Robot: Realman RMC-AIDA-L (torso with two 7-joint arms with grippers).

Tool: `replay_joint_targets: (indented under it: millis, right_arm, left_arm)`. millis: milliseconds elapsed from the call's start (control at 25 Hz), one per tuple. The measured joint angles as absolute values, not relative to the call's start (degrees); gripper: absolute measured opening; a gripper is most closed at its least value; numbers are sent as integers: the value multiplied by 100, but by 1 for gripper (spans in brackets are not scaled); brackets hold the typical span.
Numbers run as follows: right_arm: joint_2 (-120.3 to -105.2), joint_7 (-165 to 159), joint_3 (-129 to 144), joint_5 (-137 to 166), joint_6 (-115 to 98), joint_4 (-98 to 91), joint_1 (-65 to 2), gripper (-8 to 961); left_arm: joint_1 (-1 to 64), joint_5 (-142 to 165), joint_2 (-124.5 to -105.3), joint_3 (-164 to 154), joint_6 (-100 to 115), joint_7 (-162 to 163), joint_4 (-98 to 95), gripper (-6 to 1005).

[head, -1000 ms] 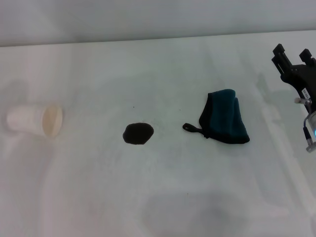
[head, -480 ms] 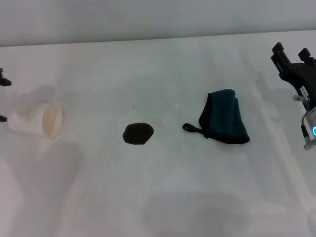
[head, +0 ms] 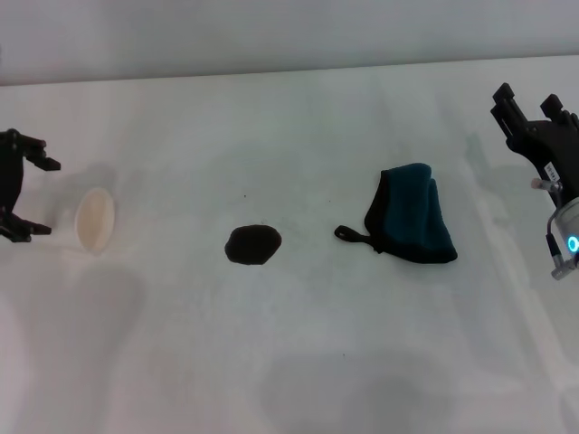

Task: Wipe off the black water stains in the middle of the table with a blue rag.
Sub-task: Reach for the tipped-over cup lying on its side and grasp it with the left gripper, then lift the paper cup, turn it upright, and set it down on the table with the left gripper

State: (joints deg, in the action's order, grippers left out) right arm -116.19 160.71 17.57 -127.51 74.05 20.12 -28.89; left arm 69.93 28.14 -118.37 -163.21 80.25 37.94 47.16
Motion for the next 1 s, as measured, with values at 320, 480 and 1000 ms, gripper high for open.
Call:
replay_joint_targets:
  millis: [320,480,1000]
  right_arm:
    - [-11620,16073,1757,-12744,7404,2075,-2892,826]
    - [-11619,16074,1757,-12744,7411,2115,-2887,825]
    - [-11620,16075,1758,-12744,7471,2201,-2870,825]
  left_arm:
    - [6762,2544,-11834,-16321,7724,3779,4303,866]
    - [6659,2534,-11846,-16321,7423,3810,4038,865]
    - [6361,2163,-11843,-16313,7035,3870,3627,862]
